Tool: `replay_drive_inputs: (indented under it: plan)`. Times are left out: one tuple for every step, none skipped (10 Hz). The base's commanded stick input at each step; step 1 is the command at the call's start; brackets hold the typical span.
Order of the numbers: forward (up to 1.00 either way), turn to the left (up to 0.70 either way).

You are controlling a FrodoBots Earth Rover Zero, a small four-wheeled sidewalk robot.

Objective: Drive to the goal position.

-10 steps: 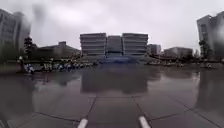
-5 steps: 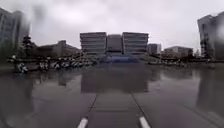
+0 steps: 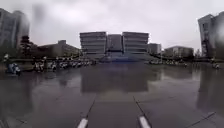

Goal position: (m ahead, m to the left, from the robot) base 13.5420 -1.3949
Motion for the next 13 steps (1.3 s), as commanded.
replay_drive_inputs:
  plan:
    - [1.00, 0.00]
    - [1.00, 0.00]
    - [1.00, 0.00]
    - [1.00, 0.00]
    - [1.00, 0.00]
    - [1.00, 0.00]
    - [1.00, 0.00]
    - [1.00, 0.00]
    - [1.00, 0.00]
    - [1.00, 0.00]
    - [1.00, 0.00]
    - [1.00, 0.00]
    - [1.00, 0.00]
